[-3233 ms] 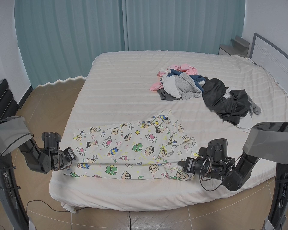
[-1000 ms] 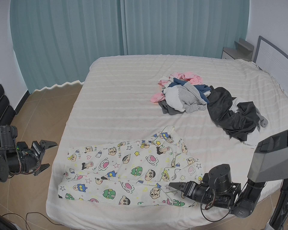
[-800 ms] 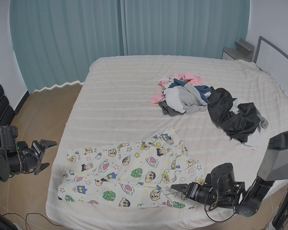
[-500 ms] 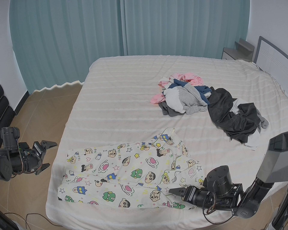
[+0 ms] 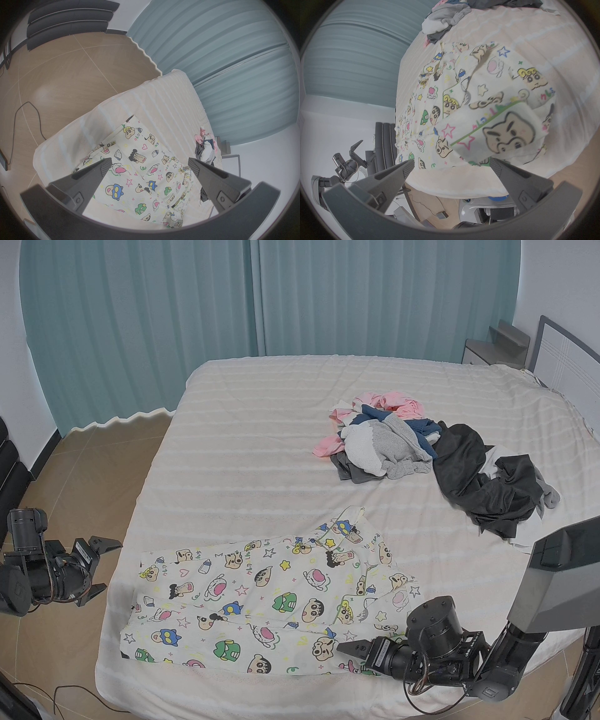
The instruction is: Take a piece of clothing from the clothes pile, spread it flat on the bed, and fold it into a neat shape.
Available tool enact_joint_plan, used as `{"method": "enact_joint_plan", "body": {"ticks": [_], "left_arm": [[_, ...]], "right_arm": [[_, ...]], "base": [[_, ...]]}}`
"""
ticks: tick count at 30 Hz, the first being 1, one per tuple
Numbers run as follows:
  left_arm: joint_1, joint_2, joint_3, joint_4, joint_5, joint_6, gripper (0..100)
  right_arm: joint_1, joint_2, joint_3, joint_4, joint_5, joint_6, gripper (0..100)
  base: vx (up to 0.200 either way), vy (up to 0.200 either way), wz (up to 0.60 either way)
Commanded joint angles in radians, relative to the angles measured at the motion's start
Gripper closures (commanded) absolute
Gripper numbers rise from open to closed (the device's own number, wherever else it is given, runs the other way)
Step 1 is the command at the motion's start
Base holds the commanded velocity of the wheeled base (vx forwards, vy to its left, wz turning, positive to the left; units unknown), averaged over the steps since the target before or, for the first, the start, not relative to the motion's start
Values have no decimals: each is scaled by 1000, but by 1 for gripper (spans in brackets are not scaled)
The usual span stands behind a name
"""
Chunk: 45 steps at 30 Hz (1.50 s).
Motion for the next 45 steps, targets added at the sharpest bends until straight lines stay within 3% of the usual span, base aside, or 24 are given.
{"method": "enact_joint_plan", "body": {"ticks": [1,6,11,16,17,23,38,43,45], "left_arm": [[6,28,0,-7,3,0,0],[6,37,0,-7,5,0,0],[9,39,-1,-7,5,0,0],[9,39,-1,-7,5,0,0],[9,39,-1,-7,5,0,0],[9,39,-1,-9,5,0,0],[9,39,-1,-9,5,0,0],[11,39,-3,-9,5,0,0],[11,39,-3,-9,5,0,0]], "right_arm": [[12,34,-24,-1,0,-1,0],[14,40,-49,-1,-8,1,0],[15,80,-87,1,-80,-2,0],[15,96,-92,-1,-105,-2,0],[15,96,-93,-1,-105,-2,100],[15,92,-98,-10,-166,-7,100],[34,-10,-83,4,-174,-22,100],[52,-69,-87,67,-172,-25,100],[75,-121,-89,159,-165,-27,100]], "base": [[0,0,0],[0,0,0],[0,0,0],[0,0,0],[0,0,0],[0,0,0],[0,0,0],[0,0,0],[0,0,0]]}}
